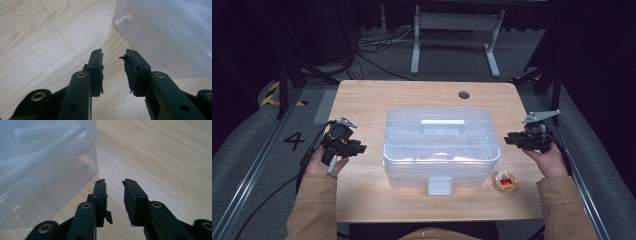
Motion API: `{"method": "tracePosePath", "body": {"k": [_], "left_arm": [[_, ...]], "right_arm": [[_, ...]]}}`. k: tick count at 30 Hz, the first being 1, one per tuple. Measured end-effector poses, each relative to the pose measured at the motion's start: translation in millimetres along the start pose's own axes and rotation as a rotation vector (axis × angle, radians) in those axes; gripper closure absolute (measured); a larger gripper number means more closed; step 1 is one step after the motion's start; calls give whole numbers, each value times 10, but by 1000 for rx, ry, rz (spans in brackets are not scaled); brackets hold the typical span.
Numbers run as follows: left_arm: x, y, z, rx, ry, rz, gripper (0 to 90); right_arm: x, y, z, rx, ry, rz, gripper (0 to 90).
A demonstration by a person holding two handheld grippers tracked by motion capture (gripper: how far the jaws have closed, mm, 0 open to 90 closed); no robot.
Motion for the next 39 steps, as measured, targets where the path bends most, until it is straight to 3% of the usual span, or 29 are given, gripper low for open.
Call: {"method": "tracePosePath", "body": {"k": [7, 8, 14, 20, 25, 39], "left_arm": [[28, 65, 0, 25, -53, -10, 668], [44, 73, 12, 46, -64, -15, 669], [80, 81, 26, 66, -63, -34, 632], [112, 132, 1, 40, -49, -37, 605], [111, 154, -16, 30, -63, -37, 605], [365, 376, -144, -42, -67, -85, 579]], "right_arm": [[-37, -20, -75, -17, -6, 9, 697], [-39, -18, -77, -26, 3, 9, 698], [-29, -26, -83, -46, 21, 4, 678], [-37, -48, -93, -61, 33, 7, 656], [-55, -56, -101, -63, 38, 14, 663], [-54, -61, -95, -71, 38, 14, 649]]}}
Point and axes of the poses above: each handheld gripper's, and its own axes: x roughly backward along the jaws, y roughly out of its top, z roughly to its left, the point moved 1 cm from there along -x, roughly forward along the jaws, and after that the axes turned 12 degrees about -x, right-handed, at the moved point
